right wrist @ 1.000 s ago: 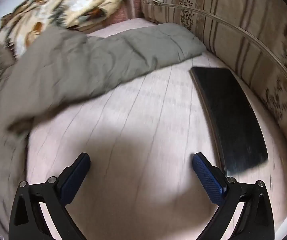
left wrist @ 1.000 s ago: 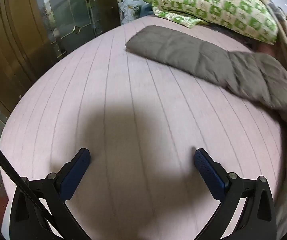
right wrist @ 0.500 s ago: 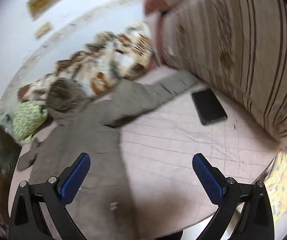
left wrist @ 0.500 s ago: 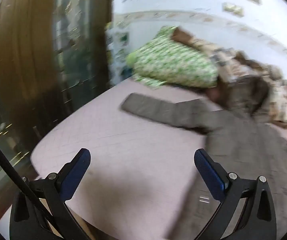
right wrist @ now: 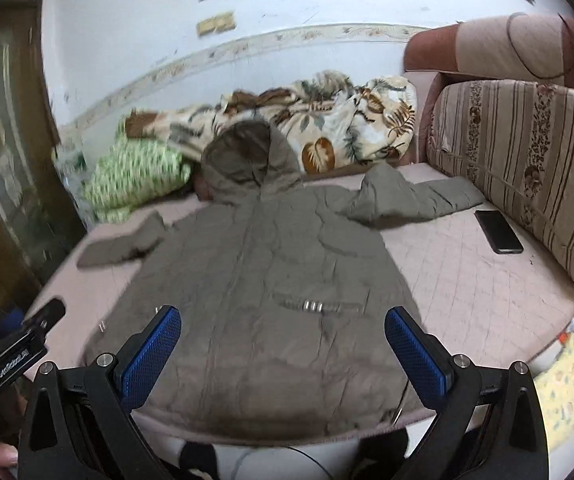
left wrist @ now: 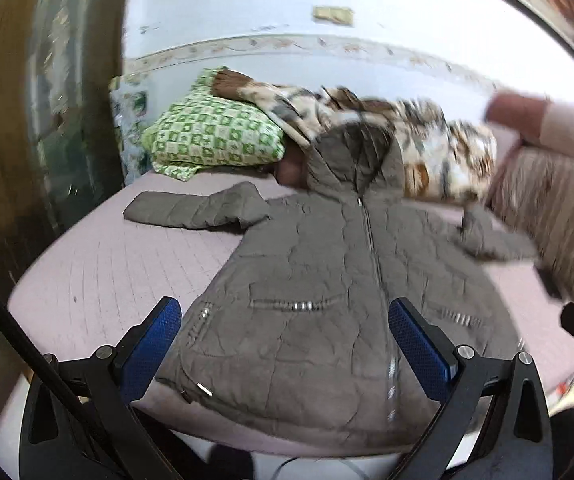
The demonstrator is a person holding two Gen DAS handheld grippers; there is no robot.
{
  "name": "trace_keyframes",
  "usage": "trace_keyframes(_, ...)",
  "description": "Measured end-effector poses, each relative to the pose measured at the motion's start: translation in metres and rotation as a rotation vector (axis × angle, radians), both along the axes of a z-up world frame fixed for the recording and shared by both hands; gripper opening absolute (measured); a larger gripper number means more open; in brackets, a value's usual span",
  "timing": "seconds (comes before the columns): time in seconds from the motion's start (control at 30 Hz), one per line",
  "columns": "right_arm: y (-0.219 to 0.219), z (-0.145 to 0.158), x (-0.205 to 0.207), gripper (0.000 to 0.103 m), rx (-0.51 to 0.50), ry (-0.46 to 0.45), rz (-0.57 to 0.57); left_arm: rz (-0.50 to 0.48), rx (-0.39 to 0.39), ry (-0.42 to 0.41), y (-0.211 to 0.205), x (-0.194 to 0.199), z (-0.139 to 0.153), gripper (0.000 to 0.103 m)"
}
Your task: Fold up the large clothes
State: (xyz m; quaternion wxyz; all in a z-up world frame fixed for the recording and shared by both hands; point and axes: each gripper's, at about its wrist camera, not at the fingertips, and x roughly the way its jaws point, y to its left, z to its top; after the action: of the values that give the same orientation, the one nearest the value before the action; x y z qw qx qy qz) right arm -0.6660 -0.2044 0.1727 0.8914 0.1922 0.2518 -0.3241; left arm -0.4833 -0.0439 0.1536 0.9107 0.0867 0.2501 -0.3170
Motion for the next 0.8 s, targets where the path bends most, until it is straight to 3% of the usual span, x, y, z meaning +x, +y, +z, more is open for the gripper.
trace_keyframes(0.17,0.028,-0.007,0.031,0.103,-0.041,0.09,0.064,-0.026,0.027,0.073,0.003,0.007,-0.007,0.103)
trace_keyframes(0.5,0.043,-0.018,0.044,0.103,-0.059,0.132,0.057,-0.044,0.046,0.07,0.004,0.004,-0.007,0.103)
trace_keyframes(0.63,0.049,-0.008,0.043,0.103,-0.092,0.123,0.053,-0.048,0.028,0.058,0.01,-0.001,0.0,0.103)
trace_keyframes(0.8,0.064,0.022,0.02,0.103,-0.166,0.039,0.06,-0.063,-0.047,0.028,0.032,-0.015,0.026,0.103)
